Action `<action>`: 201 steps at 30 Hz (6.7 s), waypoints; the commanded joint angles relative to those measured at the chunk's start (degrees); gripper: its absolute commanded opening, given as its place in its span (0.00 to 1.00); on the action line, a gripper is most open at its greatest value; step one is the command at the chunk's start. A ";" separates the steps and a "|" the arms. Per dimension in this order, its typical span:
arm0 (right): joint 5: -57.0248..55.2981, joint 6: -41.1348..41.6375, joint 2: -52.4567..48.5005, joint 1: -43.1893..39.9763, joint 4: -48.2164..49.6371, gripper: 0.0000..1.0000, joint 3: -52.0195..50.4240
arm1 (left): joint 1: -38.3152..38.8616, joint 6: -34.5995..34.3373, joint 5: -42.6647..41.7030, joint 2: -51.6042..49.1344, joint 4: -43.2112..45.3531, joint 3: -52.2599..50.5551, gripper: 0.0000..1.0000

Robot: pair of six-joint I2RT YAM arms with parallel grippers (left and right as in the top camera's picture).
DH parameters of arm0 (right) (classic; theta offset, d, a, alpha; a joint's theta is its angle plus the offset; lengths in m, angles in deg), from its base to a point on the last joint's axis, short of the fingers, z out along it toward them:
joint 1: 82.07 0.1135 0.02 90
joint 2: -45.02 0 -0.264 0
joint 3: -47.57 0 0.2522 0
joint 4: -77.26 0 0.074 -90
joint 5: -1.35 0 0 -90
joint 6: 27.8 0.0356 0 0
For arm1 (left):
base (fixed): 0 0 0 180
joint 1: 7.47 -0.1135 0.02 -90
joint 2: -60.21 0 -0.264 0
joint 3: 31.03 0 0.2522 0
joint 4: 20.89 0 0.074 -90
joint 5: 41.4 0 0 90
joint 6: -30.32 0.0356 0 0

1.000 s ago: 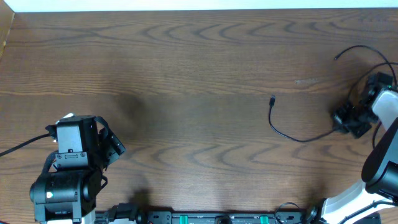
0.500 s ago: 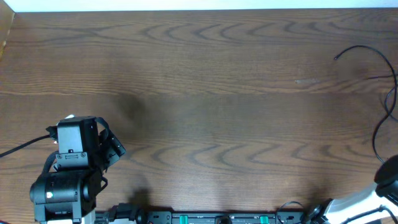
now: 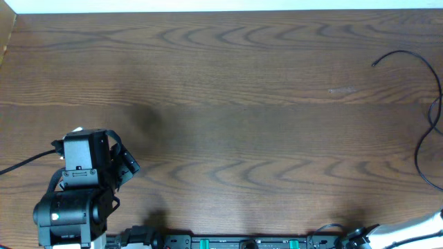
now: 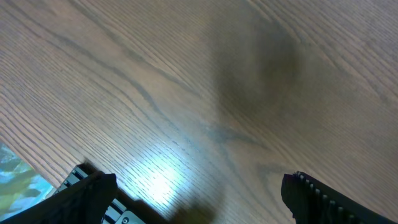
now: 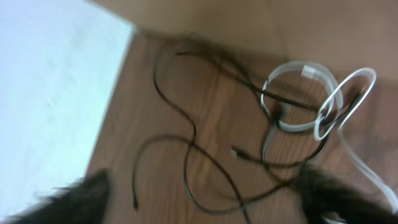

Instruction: Untangle cables

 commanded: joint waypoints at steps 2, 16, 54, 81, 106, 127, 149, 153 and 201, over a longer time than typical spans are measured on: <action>4.50 -1.01 -6.73 1.68 -3.67 0.99 -1.09 | -0.24 0.35 0.09 0.04 0.04 0.55 0.91; 21.55 -16.65 -5.75 9.22 -5.03 0.99 -0.92 | -0.24 6.84 -4.07 0.04 1.44 0.55 0.91; 50.75 -55.28 57.53 16.20 -43.15 0.89 -8.13 | -0.24 9.79 -3.74 5.46 0.24 0.55 0.91; 26.75 -31.95 81.92 33.24 -43.36 0.99 -8.31 | -0.24 9.55 -3.96 7.69 -0.50 0.55 0.91; 5.73 -33.53 106.73 41.77 -43.12 0.99 -14.14 | -0.24 9.55 -3.93 9.33 -0.61 0.55 0.91; 17.25 -52.94 112.08 46.45 -25.07 0.99 -40.54 | -0.24 9.53 -3.96 9.33 -0.44 0.55 0.91; -7.04 -16.17 112.08 44.72 30.51 0.99 -86.23 | -0.24 9.51 -3.96 9.33 -0.17 0.55 0.91; -8.44 -12.55 112.08 44.72 36.04 0.99 -93.15 | -0.24 9.53 -3.96 9.33 -0.15 0.55 0.91; -13.62 -5.68 94.57 46.29 40.57 0.99 -111.38 | -0.24 9.51 -3.80 9.33 0.24 0.55 0.91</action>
